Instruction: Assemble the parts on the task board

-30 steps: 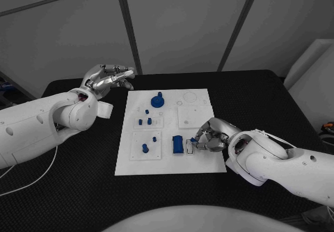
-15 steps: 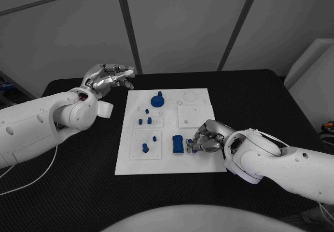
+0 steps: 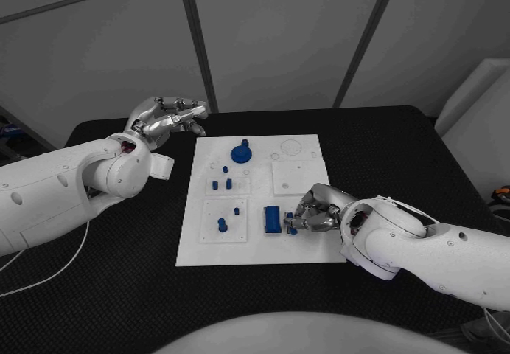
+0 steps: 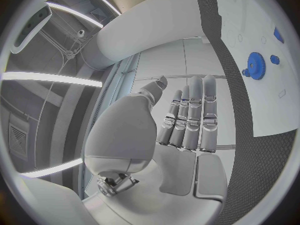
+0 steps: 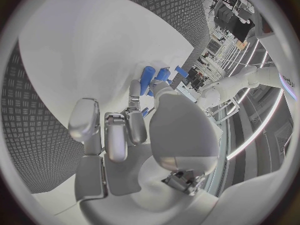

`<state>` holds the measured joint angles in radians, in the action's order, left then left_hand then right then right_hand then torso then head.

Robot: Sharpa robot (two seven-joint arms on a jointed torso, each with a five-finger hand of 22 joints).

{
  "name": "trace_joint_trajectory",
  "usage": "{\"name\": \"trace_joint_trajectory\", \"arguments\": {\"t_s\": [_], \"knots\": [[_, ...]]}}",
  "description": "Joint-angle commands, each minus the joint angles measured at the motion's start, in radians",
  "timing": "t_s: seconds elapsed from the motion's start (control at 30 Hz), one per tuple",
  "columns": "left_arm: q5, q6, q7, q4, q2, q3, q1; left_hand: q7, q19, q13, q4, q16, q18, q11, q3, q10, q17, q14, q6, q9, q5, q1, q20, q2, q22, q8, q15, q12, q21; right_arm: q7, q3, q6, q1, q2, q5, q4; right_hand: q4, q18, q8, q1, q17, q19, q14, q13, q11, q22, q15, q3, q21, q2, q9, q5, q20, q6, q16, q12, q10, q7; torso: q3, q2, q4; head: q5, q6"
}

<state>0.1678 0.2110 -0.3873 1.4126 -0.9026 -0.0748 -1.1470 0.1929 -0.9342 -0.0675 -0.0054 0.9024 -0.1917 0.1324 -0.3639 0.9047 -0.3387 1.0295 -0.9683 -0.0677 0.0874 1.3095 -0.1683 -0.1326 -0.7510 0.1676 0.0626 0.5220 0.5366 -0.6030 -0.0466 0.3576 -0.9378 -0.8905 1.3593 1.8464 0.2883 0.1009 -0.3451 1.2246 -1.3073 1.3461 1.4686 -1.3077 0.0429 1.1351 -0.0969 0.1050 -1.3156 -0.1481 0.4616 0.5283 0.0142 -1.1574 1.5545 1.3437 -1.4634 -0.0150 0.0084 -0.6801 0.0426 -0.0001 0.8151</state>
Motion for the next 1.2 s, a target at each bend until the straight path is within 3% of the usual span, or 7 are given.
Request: {"name": "trace_joint_trajectory", "arguments": {"t_s": [0.03,0.2,0.47,0.63,0.83,0.97,1.2], "knots": [[-0.002,-0.010,-0.006,0.001,0.001,-0.001,-0.001,0.000,-0.006,0.001,0.001,0.006,0.010,0.000,0.006,-0.010,0.001,-0.005,0.007,0.000,0.002,0.007,-0.001,0.006,0.001,0.004,0.000,0.004,-0.002,-0.004,0.000,-0.014,-0.001,0.002,0.008,0.001,0.000,-0.012,0.000,-0.014,-0.240,0.002,0.097,-0.080,0.005,0.001,-0.006,-0.013,-0.005,0.003,0.002,-0.010,-0.002,0.004,0.004,0.003,-0.019,-0.006,0.0003,0.000,0.0009,0.000,-0.001],[-0.002,-0.010,-0.006,0.001,0.001,-0.001,-0.001,0.000,-0.006,0.001,0.001,0.006,0.010,0.000,0.006,-0.010,0.001,-0.005,0.007,0.000,0.002,0.007,-0.001,0.006,0.001,0.004,0.000,0.004,-0.002,-0.006,0.000,-0.009,-0.001,0.002,0.013,-0.002,0.000,-0.011,-0.003,-0.033,-0.238,0.000,0.096,-0.079,0.004,-0.002,-0.005,-0.045,-0.003,0.009,0.007,-0.054,-0.002,0.007,0.003,-0.001,-0.017,-0.007,0.0001,-0.001,0.0000,-0.001,-0.001],[-0.002,-0.010,-0.004,-0.001,0.002,-0.001,-0.001,0.000,-0.006,0.001,0.001,0.006,0.010,0.000,0.006,-0.010,0.001,-0.005,0.007,0.000,0.002,0.007,-0.001,0.006,0.001,0.004,0.000,0.004,-0.002,-0.001,0.000,0.005,-0.001,0.003,0.017,-0.002,0.003,-0.010,-0.007,-0.099,-0.234,-0.004,0.095,-0.074,0.000,-0.009,-0.002,-0.150,0.004,0.022,0.014,-0.231,0.001,0.014,0.000,-0.011,-0.013,-0.010,0.0004,0.000,-0.0001,-0.002,0.001],[-0.002,-0.010,-0.003,-0.003,0.003,-0.001,-0.001,0.000,-0.006,0.001,0.001,0.006,0.010,0.000,0.006,-0.010,0.002,-0.006,0.008,0.001,0.002,0.007,-0.001,0.007,0.002,0.005,0.001,0.004,-0.003,-0.001,0.000,0.015,-0.001,0.000,0.022,-0.001,0.005,-0.009,-0.010,-0.114,-0.233,-0.004,0.095,-0.075,0.000,-0.009,-0.002,-0.187,0.004,0.037,0.017,-0.263,0.002,0.016,0.000,-0.012,-0.013,-0.010,0.0002,0.000,0.0011,-0.003,-0.001],[-0.002,-0.010,-0.002,-0.004,0.004,-0.001,-0.001,0.000,-0.006,0.001,0.001,0.006,0.010,0.000,0.006,-0.010,0.002,-0.006,0.008,0.001,0.002,0.007,-0.001,0.007,0.002,0.005,0.001,0.004,-0.003,0.011,0.000,0.024,-0.001,-0.016,0.028,0.011,0.003,-0.010,-0.011,-0.112,-0.234,-0.004,0.095,-0.077,0.000,-0.008,-0.002,-0.193,0.004,0.044,0.018,-0.264,0.002,0.016,0.001,-0.010,-0.013,-0.010,0.0006,0.001,0.0006,-0.004,-0.001],[-0.002,-0.010,-0.002,-0.004,0.002,-0.001,-0.001,0.000,-0.006,0.001,0.001,0.006,0.010,0.000,0.006,-0.010,0.002,-0.006,0.008,0.001,0.002,0.007,-0.001,0.007,0.002,0.005,0.001,0.004,-0.003,0.036,0.000,0.018,-0.001,-0.038,0.029,0.031,-0.003,-0.009,-0.012,-0.075,-0.235,-0.004,0.095,-0.078,0.001,-0.008,-0.002,-0.200,0.005,0.050,0.020,-0.260,0.001,0.018,0.001,-0.010,-0.014,-0.009,0.0012,0.000,0.0001,-0.004,-0.003],[-0.002,-0.008,-0.001,-0.007,0.002,-0.001,-0.001,0.000,-0.006,0.001,0.001,0.006,0.010,0.000,0.006,-0.010,0.002,-0.006,0.008,0.001,0.002,0.007,-0.001,0.007,0.002,0.005,0.001,0.004,-0.003,0.079,0.000,-0.044,0.000,-0.066,0.029,0.054,-0.023,-0.009,-0.015,0.004,-0.233,-0.006,0.095,-0.077,0.000,-0.010,-0.002,-0.213,0.008,0.042,0.023,-0.265,0.001,0.022,0.000,-0.015,-0.012,-0.011,0.0008,0.001,0.0019,-0.005,-0.005]]}}
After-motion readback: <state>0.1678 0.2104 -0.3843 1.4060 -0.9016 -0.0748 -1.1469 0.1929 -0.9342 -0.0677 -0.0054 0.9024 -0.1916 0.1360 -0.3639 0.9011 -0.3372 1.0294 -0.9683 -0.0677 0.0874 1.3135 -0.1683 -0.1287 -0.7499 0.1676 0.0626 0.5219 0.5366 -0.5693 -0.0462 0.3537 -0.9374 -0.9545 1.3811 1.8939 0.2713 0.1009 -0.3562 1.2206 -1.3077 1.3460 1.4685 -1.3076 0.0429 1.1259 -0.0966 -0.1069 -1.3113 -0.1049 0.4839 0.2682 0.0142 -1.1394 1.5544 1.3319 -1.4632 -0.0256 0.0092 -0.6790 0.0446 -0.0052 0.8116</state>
